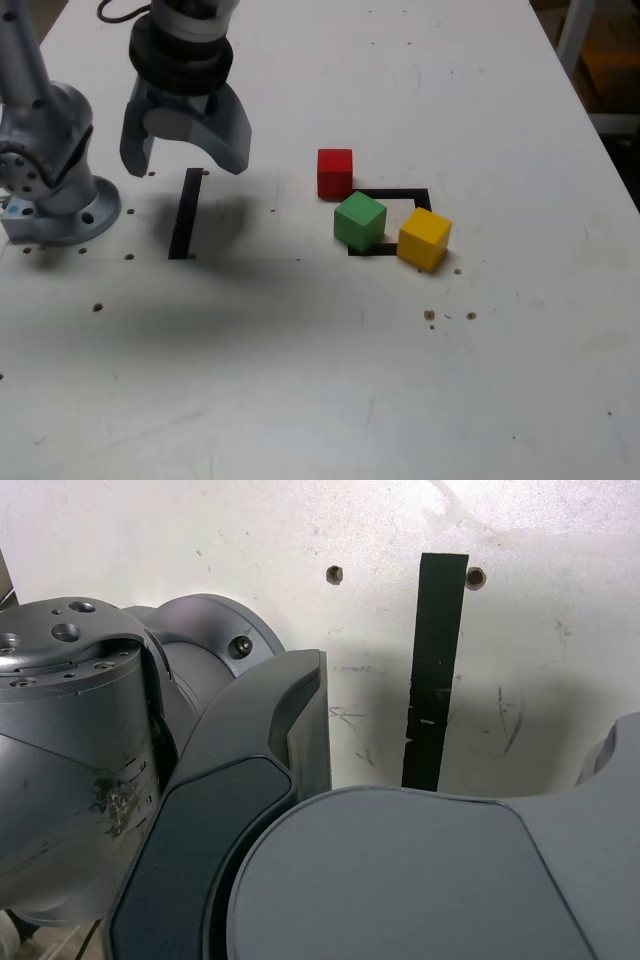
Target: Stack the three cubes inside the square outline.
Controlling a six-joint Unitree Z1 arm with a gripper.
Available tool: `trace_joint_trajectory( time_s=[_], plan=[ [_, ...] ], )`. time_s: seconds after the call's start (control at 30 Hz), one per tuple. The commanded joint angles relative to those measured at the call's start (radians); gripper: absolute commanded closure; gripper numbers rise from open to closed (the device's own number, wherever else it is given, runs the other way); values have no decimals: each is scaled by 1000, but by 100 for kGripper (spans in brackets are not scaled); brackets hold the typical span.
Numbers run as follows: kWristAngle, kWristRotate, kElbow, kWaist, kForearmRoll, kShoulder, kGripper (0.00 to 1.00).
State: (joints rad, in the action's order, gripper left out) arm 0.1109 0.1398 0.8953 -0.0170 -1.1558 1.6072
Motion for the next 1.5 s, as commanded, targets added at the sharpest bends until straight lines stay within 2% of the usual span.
trace_joint_trajectory(
  time_s=[0.0, 0.2, 0.33, 0.53, 0.67, 0.77, 1.1, 1.47],
  plan=[
    [-3, 0, -3, 2, 0, -7, 1],
    [8, 5, 5, 3, -4, -9, 1],
    [6, 21, 123, 8, -56, 3, 1],
    [-76, 35, 384, 9, -198, 77, 1],
    [-128, 38, 437, 9, -191, 105, 1],
    [-151, 37, 449, 11, -161, 129, 1],
    [-127, 31, 440, 67, -95, 276, 1],
    [-79, 11, 425, 71, -46, 354, 2]
  ],
)
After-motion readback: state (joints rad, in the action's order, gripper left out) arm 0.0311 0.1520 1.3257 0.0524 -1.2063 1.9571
